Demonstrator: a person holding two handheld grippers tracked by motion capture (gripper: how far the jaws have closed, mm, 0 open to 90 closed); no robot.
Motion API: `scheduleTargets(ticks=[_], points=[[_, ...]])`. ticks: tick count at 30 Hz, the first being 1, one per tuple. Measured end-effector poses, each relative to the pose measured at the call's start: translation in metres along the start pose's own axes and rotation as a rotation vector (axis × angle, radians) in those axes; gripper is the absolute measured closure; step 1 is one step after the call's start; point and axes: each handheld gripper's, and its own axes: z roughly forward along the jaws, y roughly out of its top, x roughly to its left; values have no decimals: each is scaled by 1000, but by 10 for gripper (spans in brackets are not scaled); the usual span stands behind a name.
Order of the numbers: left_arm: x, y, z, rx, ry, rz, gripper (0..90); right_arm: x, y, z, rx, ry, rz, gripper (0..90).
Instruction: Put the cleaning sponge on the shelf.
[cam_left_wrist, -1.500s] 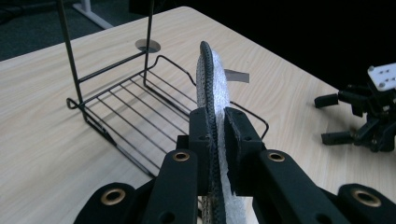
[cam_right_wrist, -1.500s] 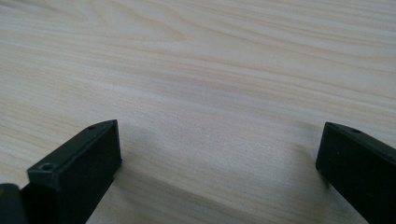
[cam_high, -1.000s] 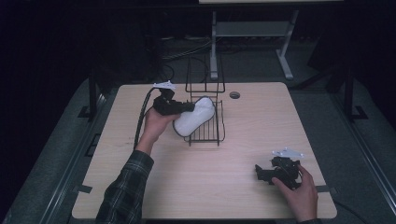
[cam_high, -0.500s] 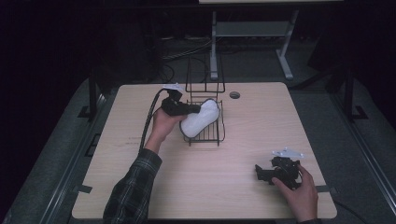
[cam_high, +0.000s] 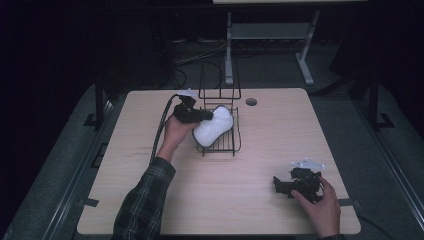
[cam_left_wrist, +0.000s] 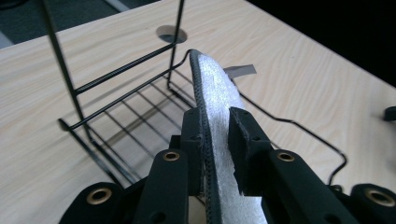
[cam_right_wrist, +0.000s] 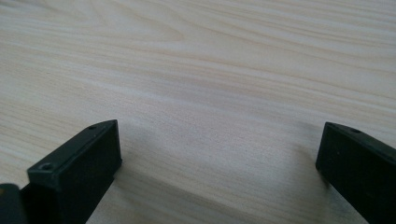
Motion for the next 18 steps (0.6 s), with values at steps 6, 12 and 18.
scheduleTargets(ticks=[6, 12, 18], points=[[5, -3, 2, 20, 22, -6, 731, 0, 0, 0, 0, 0, 0, 0], [8, -5, 2, 31, 38, -5, 720, 0, 0, 0, 0, 0, 0, 0], [8, -8, -2, 24, 31, -4, 755, 0, 0, 0, 0, 0, 0, 0]])
